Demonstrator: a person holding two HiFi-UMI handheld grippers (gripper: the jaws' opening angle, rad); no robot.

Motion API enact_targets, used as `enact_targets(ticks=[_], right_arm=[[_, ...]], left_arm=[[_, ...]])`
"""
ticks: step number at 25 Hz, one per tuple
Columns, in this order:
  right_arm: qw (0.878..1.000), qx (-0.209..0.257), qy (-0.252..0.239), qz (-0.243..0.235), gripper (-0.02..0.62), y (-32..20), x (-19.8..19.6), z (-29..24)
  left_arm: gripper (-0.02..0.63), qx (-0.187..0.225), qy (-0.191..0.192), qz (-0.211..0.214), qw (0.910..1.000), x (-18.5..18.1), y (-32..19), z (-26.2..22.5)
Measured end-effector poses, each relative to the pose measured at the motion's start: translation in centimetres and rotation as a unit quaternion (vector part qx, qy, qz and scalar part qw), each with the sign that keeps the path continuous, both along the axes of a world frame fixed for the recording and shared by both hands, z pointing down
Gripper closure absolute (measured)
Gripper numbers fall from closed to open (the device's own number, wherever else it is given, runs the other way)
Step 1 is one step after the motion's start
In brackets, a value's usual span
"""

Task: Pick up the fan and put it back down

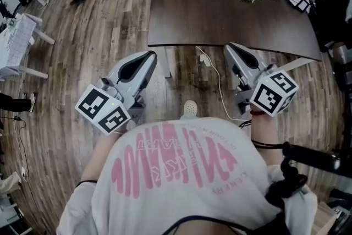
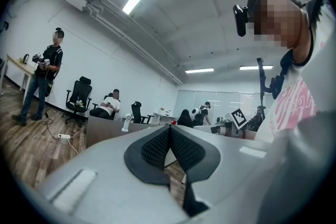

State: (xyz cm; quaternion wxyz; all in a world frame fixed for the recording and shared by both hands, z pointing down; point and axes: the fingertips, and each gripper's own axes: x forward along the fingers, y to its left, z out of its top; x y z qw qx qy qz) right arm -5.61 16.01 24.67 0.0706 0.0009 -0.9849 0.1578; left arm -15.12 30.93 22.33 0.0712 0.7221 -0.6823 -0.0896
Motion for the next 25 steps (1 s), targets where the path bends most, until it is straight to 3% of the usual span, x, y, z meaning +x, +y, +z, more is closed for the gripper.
enact_targets(ticks=[11, 19, 25], right_arm=[[1.000, 0.001, 0.012, 0.008, 0.589, -10.9, -3.1, -0.5], [1.000, -0.012, 0.019, 0.012, 0.589, -16.7, -3.8, 0.9], [0.999, -0.024, 0.022, 0.014, 0.589, -19.0, -3.8, 2.0]], left_arm=[[0.589, 0.005, 0.003, -0.029, 0.9996, -5.2, -9.7, -1.2], [0.589, -0.004, 0.013, -0.012, 0.9998, -5.3, -16.3, 0.2], [0.589, -0.012, 0.016, -0.015, 0.9997, -5.7, -18.1, 1.2]])
